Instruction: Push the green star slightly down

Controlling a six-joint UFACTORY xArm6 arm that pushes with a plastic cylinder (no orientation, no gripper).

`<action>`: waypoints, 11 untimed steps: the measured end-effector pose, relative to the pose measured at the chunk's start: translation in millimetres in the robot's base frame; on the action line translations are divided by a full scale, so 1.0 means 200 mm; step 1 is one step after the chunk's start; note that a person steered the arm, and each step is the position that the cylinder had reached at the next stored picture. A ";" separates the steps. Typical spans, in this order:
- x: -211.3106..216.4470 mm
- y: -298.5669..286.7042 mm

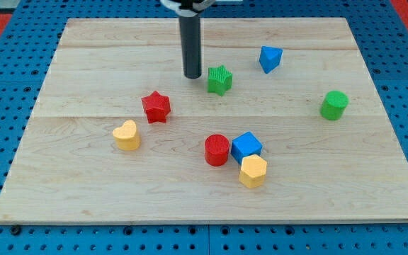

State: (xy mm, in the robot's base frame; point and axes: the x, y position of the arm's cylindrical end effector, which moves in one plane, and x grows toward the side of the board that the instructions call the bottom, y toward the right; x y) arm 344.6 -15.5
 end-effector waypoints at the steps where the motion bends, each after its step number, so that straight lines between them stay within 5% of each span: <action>1: 0.03 0.14; 2: 0.15 0.15; 4: 0.15 -0.29; 6: 0.15 -0.26; 8: 0.10 0.09; 10: 0.45 0.14; 11: 0.53 0.58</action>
